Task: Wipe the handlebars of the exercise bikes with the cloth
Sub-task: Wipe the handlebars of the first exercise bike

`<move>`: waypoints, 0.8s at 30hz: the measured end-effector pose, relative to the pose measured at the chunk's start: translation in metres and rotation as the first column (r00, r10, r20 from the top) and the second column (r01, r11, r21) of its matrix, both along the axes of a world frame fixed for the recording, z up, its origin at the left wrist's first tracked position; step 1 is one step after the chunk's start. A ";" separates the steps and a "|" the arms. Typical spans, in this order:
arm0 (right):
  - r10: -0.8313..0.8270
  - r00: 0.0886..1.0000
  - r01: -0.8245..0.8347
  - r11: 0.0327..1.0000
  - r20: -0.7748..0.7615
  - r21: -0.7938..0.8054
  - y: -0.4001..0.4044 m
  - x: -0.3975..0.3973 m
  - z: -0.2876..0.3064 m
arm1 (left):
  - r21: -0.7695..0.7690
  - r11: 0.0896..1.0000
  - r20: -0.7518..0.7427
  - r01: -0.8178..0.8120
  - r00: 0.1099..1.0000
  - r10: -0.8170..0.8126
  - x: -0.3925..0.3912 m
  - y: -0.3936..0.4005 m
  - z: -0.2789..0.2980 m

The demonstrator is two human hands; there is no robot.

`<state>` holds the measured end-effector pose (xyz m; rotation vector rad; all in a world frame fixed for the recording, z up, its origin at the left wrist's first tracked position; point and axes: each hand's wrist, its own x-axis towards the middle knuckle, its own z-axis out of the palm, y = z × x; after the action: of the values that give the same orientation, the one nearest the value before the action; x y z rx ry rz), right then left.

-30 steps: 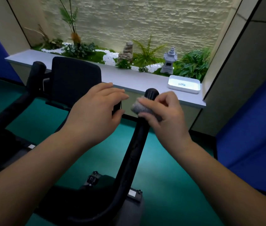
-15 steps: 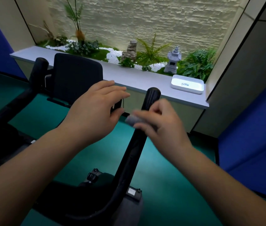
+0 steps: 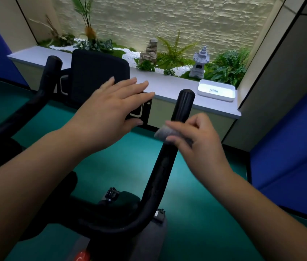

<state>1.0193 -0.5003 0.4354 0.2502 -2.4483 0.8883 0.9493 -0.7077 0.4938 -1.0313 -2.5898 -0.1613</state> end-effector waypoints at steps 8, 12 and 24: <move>0.026 0.996 -0.011 0.984 0.081 -0.177 -0.024 0.046 -0.018 | -0.039 0.999 -0.028 0.034 0.999 -0.035 0.002 -0.008 -0.005; -0.027 0.999 0.030 0.998 0.043 -0.063 -0.021 0.039 -0.016 | -0.021 0.998 -0.032 0.051 0.998 -0.052 0.002 -0.008 -0.006; 0.075 0.984 -0.059 0.993 0.164 -0.101 -0.035 0.062 -0.009 | 0.025 0.998 0.089 0.049 0.995 -0.051 0.038 -0.030 -0.004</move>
<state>1.0809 -0.5350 0.4262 0.2332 -2.5543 1.0927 0.9869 -0.7374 0.4900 -1.1058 -2.6360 -0.2543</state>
